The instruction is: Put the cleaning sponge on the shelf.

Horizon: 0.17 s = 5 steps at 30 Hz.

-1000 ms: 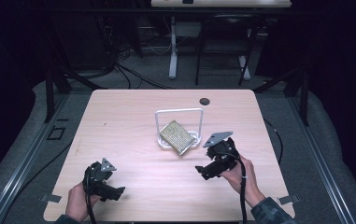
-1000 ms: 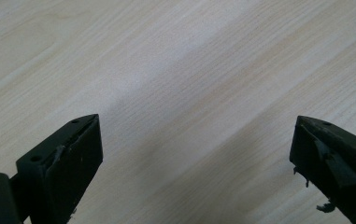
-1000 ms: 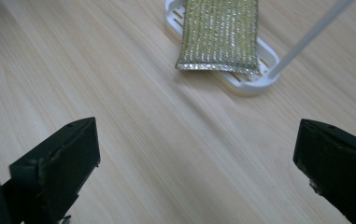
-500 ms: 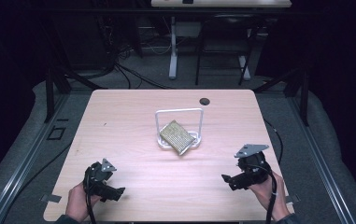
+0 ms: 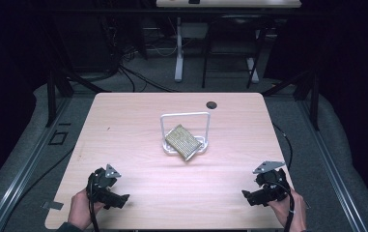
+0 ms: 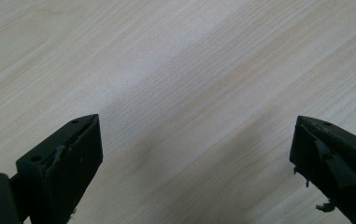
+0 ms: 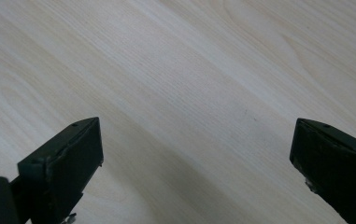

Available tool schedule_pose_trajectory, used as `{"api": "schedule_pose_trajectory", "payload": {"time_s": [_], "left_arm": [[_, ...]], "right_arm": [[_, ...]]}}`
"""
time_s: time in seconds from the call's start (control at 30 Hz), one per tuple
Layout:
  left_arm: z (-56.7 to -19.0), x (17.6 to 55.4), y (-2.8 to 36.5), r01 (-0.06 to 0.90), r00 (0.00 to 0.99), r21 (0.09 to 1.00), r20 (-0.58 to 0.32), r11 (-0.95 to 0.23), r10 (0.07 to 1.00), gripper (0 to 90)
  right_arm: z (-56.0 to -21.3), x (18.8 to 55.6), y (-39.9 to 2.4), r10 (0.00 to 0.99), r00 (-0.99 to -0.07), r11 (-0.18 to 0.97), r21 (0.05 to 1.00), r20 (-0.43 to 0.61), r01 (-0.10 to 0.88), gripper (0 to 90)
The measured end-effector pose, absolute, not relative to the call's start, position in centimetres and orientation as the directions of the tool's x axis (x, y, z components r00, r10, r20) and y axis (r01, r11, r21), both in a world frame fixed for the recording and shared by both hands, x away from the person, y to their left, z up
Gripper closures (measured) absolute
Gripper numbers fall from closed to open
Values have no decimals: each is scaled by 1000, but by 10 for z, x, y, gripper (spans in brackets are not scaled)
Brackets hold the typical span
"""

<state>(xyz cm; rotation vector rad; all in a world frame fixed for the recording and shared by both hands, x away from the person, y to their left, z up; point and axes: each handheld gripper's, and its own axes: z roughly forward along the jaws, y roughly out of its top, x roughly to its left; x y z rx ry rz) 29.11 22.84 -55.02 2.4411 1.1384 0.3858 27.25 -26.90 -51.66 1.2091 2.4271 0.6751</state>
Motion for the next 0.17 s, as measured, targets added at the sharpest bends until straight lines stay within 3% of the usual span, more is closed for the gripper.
{"api": "schedule_pose_trajectory", "payload": {"time_s": [0.17], "left_arm": [[-550, 291, 229, 660, 626, 481, 71, -576, 777, 26]], "right_arm": [[-517, 271, -265, 798, -588, 556, 537, -132, 634, 19]]}}
